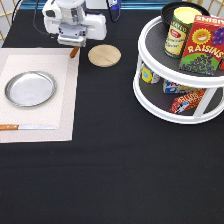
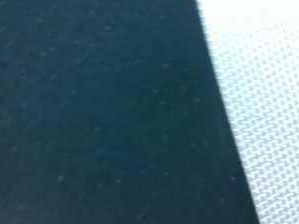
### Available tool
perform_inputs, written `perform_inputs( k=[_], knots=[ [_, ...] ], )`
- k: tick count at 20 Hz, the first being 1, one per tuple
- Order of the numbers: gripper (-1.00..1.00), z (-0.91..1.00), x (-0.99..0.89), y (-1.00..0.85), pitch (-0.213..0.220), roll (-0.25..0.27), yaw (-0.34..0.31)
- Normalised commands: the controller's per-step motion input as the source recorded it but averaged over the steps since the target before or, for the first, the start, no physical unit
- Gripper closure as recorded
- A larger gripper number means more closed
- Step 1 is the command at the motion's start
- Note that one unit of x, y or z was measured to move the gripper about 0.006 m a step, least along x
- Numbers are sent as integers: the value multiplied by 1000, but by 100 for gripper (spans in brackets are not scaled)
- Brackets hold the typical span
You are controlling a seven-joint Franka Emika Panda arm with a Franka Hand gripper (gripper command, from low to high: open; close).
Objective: Arrange plate and fork
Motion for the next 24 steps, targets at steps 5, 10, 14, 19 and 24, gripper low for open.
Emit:
perform_inputs(
  k=[5, 10, 14, 19, 24],
  knots=[
    [100, 0, -283, -209, -9, 9, -297],
    [100, -15, -258, -281, -3, 0, -279],
    [100, -38, -210, -370, -4, 0, -245],
    [100, -57, -142, -510, -3, 28, -183],
    [100, -110, -85, -609, -19, 52, -140]
  ],
)
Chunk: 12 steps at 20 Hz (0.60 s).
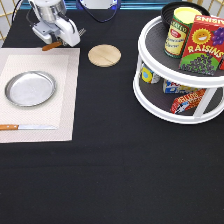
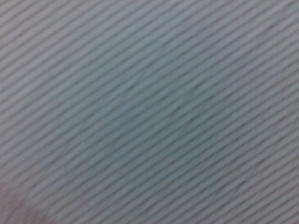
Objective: Arrange plate and fork
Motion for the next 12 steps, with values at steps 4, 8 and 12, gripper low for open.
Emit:
perform_inputs(
  k=[4, 8, 12],
  knots=[
    [100, -197, -59, -590, -48, 47, -147],
    [100, -283, -14, -579, -72, 55, -146],
    [100, -139, 173, -644, -68, 62, -105]
  ],
)
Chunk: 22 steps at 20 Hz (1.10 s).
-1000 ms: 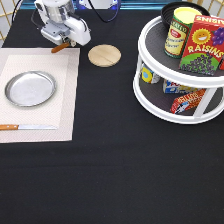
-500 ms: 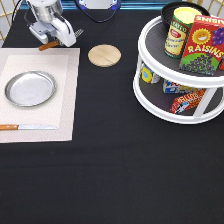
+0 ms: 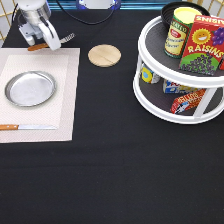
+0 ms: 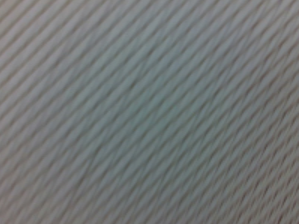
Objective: Arrange plate and fork
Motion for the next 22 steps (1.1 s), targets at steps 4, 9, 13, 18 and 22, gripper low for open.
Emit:
perform_inputs(
  k=[4, 9, 13, 18, 22],
  knots=[
    [100, 86, 505, -591, -44, 51, -81],
    [100, 461, 811, -390, -6, 22, -54],
    [100, 218, 676, -142, 0, 9, -152],
    [100, -29, 261, -1, 0, 68, -267],
    [100, -44, -32, -7, 1, 104, -219]
  ],
)
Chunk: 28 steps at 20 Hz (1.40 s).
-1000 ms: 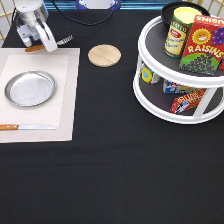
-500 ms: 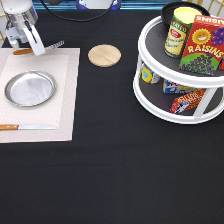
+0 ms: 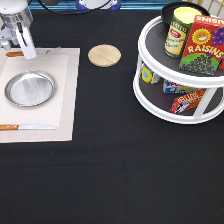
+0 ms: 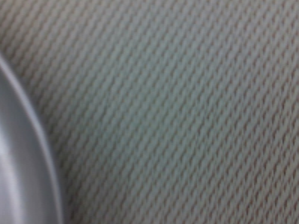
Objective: Arrange plate and fork
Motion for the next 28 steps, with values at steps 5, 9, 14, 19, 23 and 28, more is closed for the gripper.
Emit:
perform_inputs(
  k=[5, 9, 14, 19, 23, 28],
  knots=[
    [100, -17, -137, -102, 0, 93, -152],
    [100, -179, -64, -195, 0, 70, -141],
    [100, -227, 16, -145, -1, 60, -154],
    [100, -228, -175, 0, 0, 12, -167],
    [100, -78, -201, 0, 0, 14, -162],
    [100, -13, -11, 0, 3, 5, -141]
  ],
)
